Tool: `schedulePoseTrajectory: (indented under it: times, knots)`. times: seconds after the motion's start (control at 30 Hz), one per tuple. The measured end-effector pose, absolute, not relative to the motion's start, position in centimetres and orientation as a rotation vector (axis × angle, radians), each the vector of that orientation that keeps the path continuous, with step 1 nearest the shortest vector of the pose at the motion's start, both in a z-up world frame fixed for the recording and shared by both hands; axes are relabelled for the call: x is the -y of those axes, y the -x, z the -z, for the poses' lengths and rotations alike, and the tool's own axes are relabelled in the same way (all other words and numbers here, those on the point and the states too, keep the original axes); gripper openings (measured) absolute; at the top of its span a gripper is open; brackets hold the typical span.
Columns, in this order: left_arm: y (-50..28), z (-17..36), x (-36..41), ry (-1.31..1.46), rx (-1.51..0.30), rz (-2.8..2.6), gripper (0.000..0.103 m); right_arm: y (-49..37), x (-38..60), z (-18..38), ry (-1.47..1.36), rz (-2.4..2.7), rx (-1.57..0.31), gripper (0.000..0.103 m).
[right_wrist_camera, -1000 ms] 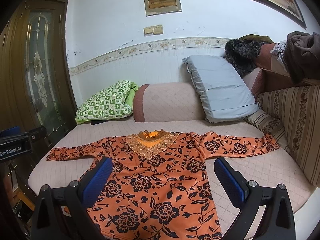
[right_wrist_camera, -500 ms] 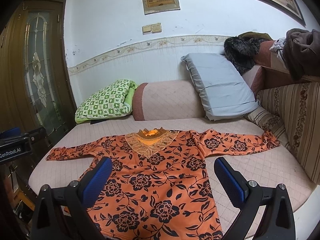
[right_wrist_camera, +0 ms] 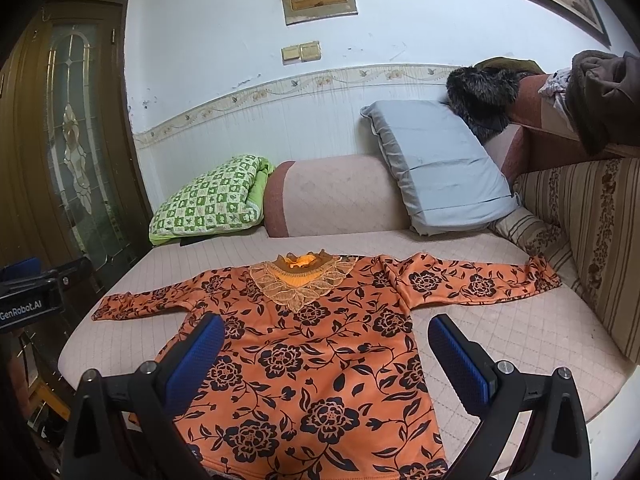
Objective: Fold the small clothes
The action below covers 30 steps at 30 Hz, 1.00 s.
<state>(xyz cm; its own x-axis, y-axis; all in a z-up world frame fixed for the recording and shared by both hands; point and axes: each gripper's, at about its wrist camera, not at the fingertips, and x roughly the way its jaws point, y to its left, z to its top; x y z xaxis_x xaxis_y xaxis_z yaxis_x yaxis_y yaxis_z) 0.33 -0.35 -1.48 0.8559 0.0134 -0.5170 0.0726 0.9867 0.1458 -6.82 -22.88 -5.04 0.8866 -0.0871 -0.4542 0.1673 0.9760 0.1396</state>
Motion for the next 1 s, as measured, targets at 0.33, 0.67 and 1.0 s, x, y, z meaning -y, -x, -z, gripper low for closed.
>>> schedulePoseTrajectory:
  times: [0.33,0.67,1.0]
  knots:
    - [-0.4,1.6,0.5,-0.165,-0.547,0.032,0.103,6.6,23.1,5.3,-0.181,0.131,-0.469,0.103]
    - [-0.8,1.9,0.6,-0.173,-0.551,0.033,0.103,6.3,23.4,5.7,-0.187,0.131,-0.477,0.103]
    - [-2.1,2.6,1.3,-0.187,-0.57,0.032,0.103,5.3,23.9,6.3,-0.199,0.135,-0.499,0.103]
